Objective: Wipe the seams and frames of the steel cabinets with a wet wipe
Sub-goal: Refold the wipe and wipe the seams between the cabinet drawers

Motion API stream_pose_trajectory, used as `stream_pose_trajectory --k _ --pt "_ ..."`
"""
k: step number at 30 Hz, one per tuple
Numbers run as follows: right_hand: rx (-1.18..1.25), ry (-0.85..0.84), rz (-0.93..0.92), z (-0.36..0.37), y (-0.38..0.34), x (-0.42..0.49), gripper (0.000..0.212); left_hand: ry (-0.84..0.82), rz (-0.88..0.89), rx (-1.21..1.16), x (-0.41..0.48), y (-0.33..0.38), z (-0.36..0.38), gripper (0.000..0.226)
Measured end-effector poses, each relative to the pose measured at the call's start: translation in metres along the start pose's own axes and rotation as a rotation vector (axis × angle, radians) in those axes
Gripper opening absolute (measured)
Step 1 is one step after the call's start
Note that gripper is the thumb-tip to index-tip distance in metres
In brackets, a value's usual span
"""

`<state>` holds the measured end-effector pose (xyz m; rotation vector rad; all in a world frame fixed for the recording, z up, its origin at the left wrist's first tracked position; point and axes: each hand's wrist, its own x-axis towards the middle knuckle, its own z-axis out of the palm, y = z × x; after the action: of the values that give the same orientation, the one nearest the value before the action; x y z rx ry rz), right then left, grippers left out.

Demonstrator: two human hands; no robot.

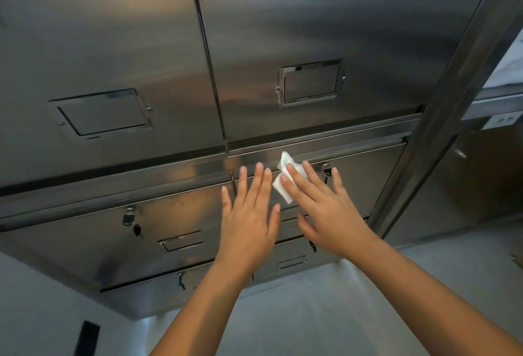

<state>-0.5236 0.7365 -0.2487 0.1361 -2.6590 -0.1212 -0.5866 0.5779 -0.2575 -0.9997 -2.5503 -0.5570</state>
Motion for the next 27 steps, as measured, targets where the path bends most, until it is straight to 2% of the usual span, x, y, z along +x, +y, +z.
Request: stream_pose_trajectory --k 11,18,24,27 --pt "-0.031 -0.046 -0.301 -0.011 -0.025 0.010 0.062 -0.080 0.089 -0.015 -0.011 -0.041 -0.030 0.067" --pt "-0.025 -0.057 -0.415 -0.016 -0.019 0.021 0.063 -0.104 0.075 -0.093 -0.010 -0.044 -0.041 0.068" --pt "0.038 -0.062 -0.552 -0.015 -0.001 0.031 0.064 -0.054 -0.046 -0.100 -0.002 -0.031 -0.043 0.049" --pt "0.066 -0.051 -0.594 -0.012 0.011 0.033 0.064 -0.013 -0.078 -0.101 0.001 -0.023 -0.038 0.033"
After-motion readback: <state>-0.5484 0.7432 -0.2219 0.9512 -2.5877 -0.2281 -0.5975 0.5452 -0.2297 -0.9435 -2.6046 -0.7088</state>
